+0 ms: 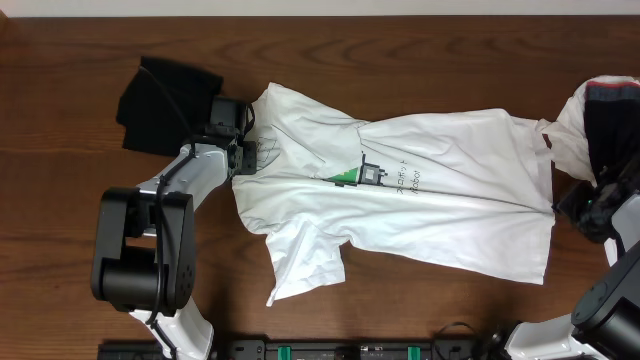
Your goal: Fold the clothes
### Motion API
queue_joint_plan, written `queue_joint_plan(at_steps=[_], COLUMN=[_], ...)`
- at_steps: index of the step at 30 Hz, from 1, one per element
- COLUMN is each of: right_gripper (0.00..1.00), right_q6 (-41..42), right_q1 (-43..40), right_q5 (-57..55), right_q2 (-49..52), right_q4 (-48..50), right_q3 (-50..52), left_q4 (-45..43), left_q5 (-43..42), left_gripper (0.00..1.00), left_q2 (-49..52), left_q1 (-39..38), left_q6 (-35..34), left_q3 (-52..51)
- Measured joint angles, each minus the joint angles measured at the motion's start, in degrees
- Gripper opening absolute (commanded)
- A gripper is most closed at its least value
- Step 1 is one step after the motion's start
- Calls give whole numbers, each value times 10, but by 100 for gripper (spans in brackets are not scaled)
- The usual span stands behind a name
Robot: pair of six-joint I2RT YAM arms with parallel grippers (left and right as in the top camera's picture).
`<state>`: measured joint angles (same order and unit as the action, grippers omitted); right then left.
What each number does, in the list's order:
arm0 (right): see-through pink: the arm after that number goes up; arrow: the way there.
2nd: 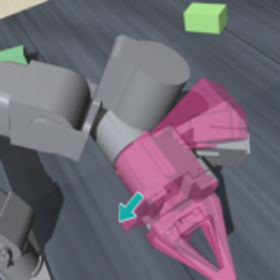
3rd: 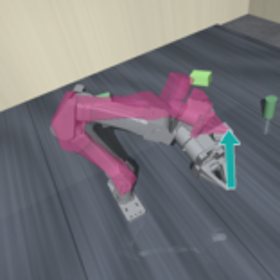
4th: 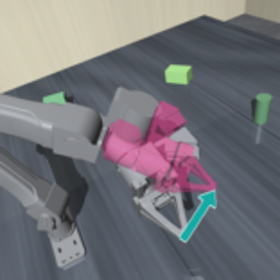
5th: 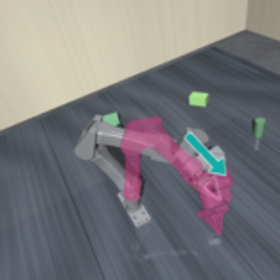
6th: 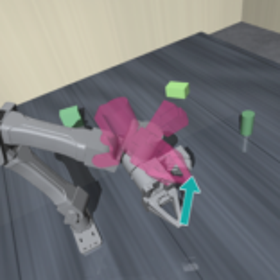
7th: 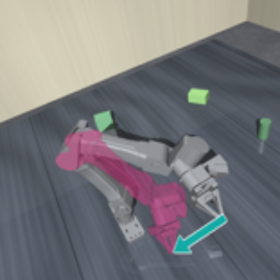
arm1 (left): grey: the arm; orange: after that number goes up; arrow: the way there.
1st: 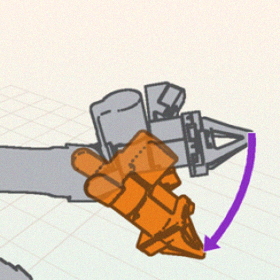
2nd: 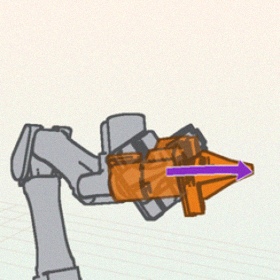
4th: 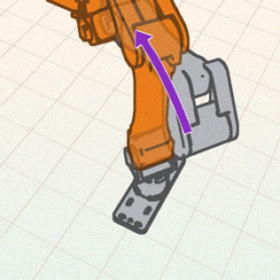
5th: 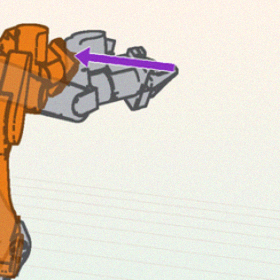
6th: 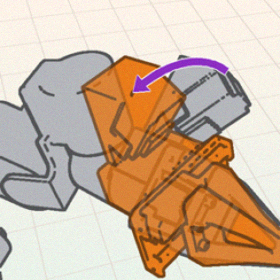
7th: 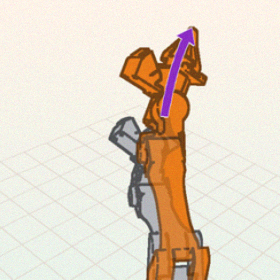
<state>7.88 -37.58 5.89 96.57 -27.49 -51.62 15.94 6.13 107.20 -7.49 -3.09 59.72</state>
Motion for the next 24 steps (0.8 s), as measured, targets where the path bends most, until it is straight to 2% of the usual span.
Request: queue_joint_plan(at_steps=[2,7,11,12,13,15,16,17,18,20,24], right_gripper=[75,75,64,60,52,31,14,1,1,1,1], right_q6=[-15,-54,-69,-71,-71,-71,-69,-70,-69,-67,-64], right_q1=[0,0,0,1,2,7,12,17,26,42,75], right_q5=[28,116,161,168,175,185,189,192,194,198,188], right_q2=[0,-12,-54,-65,-78,-105,-117,-124,-130,-132,-132], right_q4=[3,-13,-49,-61,-76,-117,-141,-159,-179,-196,-198], right_q3=[-1,-5,-8,-9,-10,-12,-13,-13,-13,-11,21], left_q4=[3,33,67,83,99,134,154,169,185,216,271], left_q5=[3,-10,-28,-32,-37,-55,-67,-80,-94,-117,-142], left_gripper=[70,75,75,75,73,59,47,36,25,13,6], left_q2=[-3,-33,-113,-141,-162,-203,-218,-228,-233,-234,-225], left_q1=[0,3,3,3,3,3,3,2,1,-5,-35], left_q6=[-1,-14,-43,-57,-68,-101,-117,-132,-145,-168,-196], left_q3=[0,0,0,0,0,0,1,1,1,1,-2])
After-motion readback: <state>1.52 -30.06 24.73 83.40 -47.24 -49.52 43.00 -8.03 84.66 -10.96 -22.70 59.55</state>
